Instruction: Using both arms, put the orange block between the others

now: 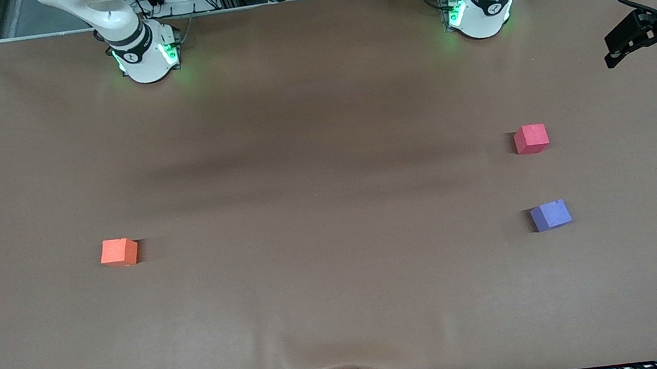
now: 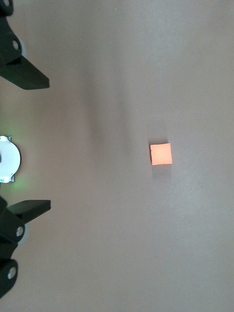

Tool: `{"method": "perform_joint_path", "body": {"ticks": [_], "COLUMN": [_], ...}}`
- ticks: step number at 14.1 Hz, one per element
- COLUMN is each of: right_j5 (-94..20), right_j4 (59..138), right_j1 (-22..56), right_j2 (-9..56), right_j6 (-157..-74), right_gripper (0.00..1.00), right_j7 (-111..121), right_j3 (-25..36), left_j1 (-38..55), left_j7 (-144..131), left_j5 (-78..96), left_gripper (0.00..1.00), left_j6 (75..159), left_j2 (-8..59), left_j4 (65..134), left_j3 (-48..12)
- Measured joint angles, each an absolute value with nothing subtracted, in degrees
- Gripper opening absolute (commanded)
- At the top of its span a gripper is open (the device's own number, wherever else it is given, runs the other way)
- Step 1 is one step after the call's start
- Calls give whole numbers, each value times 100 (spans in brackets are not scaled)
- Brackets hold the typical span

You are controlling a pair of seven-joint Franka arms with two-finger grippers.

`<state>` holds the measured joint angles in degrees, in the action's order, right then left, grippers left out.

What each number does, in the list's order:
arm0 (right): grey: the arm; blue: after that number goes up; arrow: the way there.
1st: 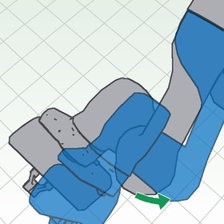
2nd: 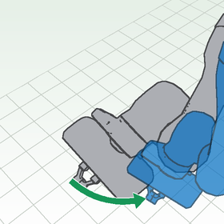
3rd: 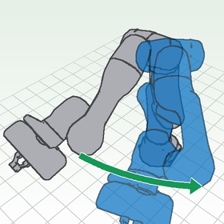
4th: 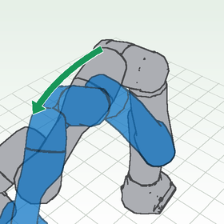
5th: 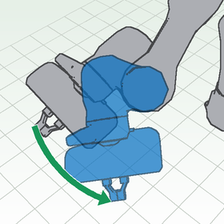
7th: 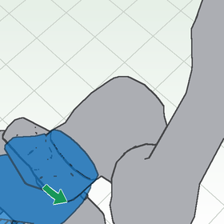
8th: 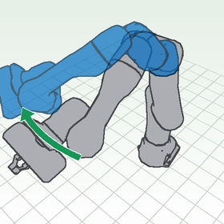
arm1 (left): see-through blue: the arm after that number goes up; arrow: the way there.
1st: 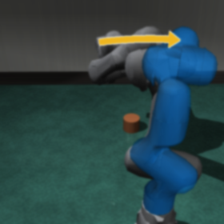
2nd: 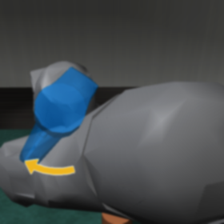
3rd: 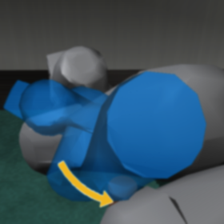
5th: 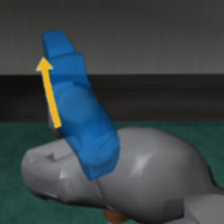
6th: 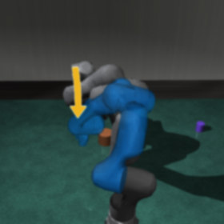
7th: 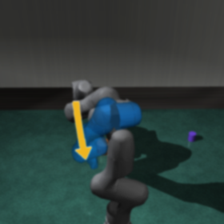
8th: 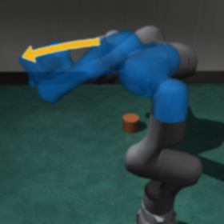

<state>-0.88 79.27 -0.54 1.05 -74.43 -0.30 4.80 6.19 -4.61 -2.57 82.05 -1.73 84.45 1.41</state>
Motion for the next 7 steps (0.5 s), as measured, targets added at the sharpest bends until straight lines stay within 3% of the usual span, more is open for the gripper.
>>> {"method": "perform_joint_path", "body": {"ticks": [7], "right_j5": [-80], "right_j4": [7927], "right_j1": [-86], "right_j2": [91], "right_j6": [-7484], "right_gripper": [100], "right_j7": [-30], "right_j3": [486], "left_j1": [591], "left_j7": [-461], "left_j5": [-305], "left_gripper": [100], "left_j6": [8245], "left_j2": [-189], "left_j4": [8437], "left_j3": [168]}}
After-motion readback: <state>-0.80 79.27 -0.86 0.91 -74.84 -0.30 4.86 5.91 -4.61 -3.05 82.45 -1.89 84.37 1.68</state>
